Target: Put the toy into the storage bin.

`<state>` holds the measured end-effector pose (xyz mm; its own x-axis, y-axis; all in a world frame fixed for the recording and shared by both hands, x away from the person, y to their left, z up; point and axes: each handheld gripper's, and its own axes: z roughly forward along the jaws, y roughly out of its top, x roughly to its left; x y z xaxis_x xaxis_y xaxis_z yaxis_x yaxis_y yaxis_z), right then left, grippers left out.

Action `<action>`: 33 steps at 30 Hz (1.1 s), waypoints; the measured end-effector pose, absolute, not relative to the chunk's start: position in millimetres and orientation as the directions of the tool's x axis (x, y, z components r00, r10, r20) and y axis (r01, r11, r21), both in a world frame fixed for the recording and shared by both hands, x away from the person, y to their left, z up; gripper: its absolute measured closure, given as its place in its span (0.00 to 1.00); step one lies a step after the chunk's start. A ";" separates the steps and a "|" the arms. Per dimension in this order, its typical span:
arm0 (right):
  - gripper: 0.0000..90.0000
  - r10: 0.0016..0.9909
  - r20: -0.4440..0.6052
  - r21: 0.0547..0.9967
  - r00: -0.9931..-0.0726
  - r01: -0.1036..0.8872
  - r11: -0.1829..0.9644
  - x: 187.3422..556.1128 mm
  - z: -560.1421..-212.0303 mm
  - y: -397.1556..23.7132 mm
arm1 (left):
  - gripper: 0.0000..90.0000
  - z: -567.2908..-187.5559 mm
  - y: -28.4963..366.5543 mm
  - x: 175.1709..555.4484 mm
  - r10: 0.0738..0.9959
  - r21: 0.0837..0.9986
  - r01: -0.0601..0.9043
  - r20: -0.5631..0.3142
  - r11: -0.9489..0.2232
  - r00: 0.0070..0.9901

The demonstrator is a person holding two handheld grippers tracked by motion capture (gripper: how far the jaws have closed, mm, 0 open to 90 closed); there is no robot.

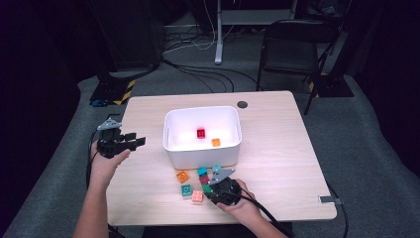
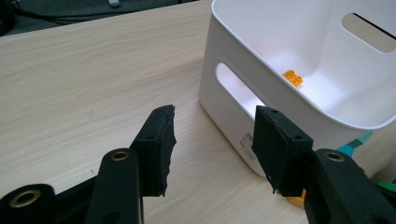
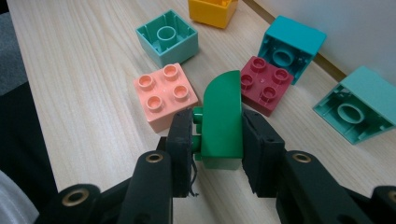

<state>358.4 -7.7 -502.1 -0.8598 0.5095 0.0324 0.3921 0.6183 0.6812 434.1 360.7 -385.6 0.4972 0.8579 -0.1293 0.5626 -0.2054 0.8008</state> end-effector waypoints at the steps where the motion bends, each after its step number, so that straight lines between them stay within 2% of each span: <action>1: 0.74 0.509 0.033 0.681 -0.860 0.392 0.619 358.2 -502.1 -8.0 | 0.54 -385.9 360.7 434.2 0.858 0.800 0.564 -0.129 -0.205 0.497; 33: 0.74 0.511 0.064 0.703 -0.857 0.402 0.587 364.6 -471.8 -24.4 | 0.51 -387.9 360.9 435.5 0.856 0.797 0.570 -0.139 -0.202 0.497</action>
<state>364.6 -24.4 -471.8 -0.8569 0.5115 0.0637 0.4024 0.5868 0.7027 435.5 360.9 -387.9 0.4972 0.8565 -0.1386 0.5698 -0.2018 0.7966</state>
